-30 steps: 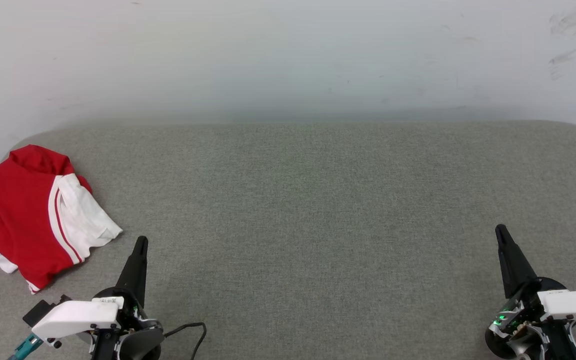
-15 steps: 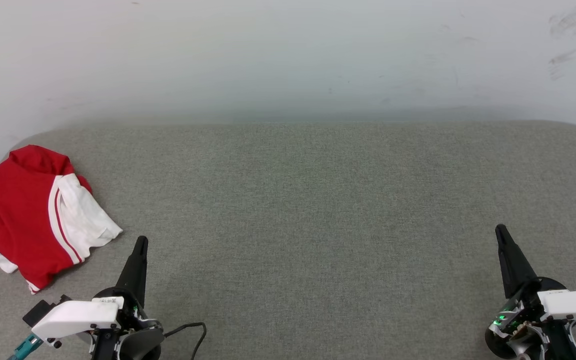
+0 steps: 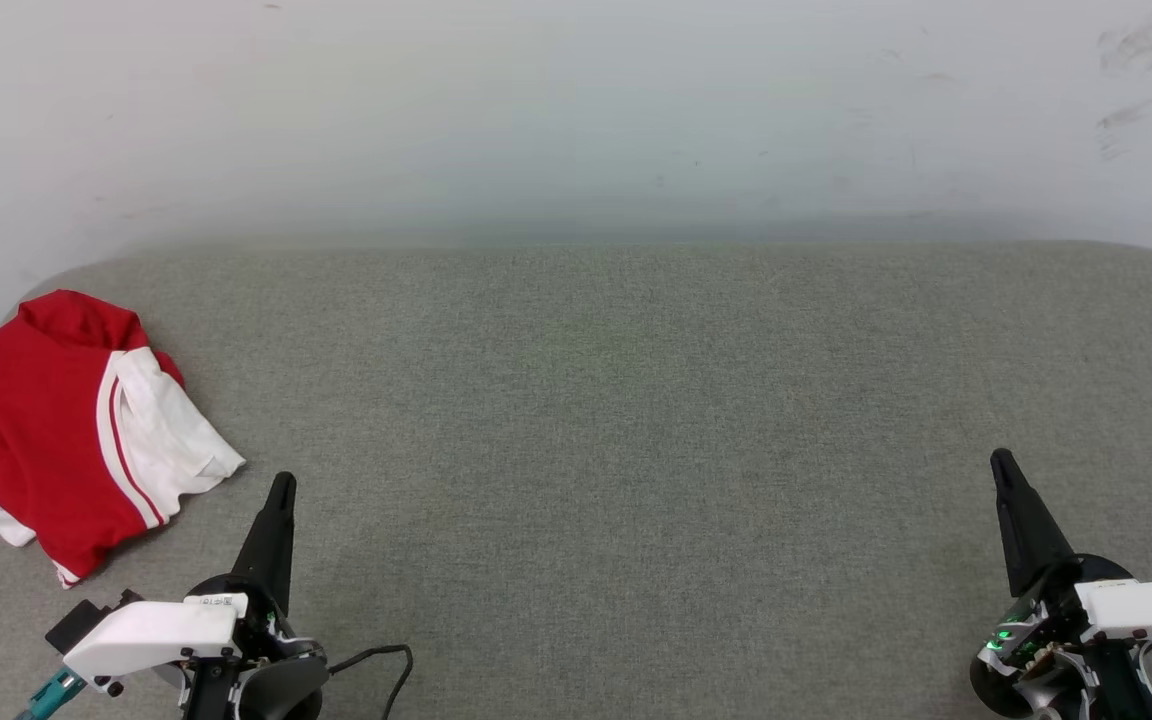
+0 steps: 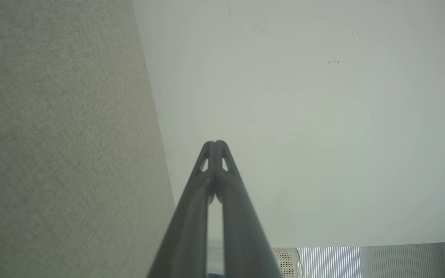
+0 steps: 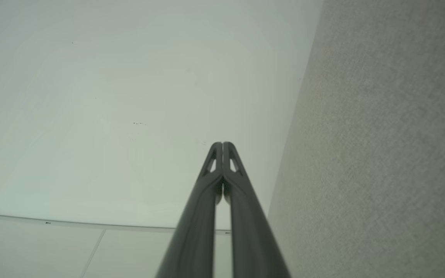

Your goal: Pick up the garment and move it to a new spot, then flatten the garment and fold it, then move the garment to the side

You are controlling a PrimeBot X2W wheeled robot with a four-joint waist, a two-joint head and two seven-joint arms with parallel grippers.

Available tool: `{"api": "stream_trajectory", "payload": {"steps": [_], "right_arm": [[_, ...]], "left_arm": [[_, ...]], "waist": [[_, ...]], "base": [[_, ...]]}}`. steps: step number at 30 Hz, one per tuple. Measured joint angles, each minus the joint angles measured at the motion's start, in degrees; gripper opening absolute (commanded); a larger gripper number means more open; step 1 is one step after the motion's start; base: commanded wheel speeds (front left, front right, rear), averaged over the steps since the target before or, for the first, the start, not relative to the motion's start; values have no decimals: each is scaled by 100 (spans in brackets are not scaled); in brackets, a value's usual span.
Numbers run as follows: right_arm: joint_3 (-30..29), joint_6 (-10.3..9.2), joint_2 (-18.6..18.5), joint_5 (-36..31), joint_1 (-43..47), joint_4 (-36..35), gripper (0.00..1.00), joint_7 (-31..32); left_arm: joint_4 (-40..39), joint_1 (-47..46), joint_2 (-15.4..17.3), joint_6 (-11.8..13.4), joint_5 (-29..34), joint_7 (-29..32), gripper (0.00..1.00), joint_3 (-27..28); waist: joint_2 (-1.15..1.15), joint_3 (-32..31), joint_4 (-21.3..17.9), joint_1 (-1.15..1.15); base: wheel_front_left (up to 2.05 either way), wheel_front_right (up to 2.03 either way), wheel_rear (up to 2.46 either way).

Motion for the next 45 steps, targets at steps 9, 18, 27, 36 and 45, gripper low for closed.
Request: {"api": "stream_trajectory", "payload": {"steps": [9, 18, 27, 36, 45], "right_arm": [[0, 0, 0, 0, 0, 0, 0, 0], [0, 0, 0, 0, 0, 0, 0, 0], [0, 0, 0, 0, 0, 0, 0, 0], [24, -1, 4, 0, 303, 282, 100, -36], [126, -1, 7, -266, 317, 202, 100, -288]], "left_arm": [[0, 0, 0, 0, 0, 0, 0, 0], [0, 0, 0, 0, 0, 0, 0, 0], [0, 0, 0, 0, 0, 0, 0, 0], [287, 299, -47, 1, 2, -37, 100, -46], [179, 323, -47, 1, 177, -296, 100, -114]], "waist": [[0, 0, 0, 0], [0, 0, 0, 0], [0, 0, 0, 0], [0, 1, -1, 0], [0, 6, -8, 0]], "base": [[0, 0, 0], [0, 0, 0], [0, 0, 0], [0, 0, 0], [0, 0, 0]]}}
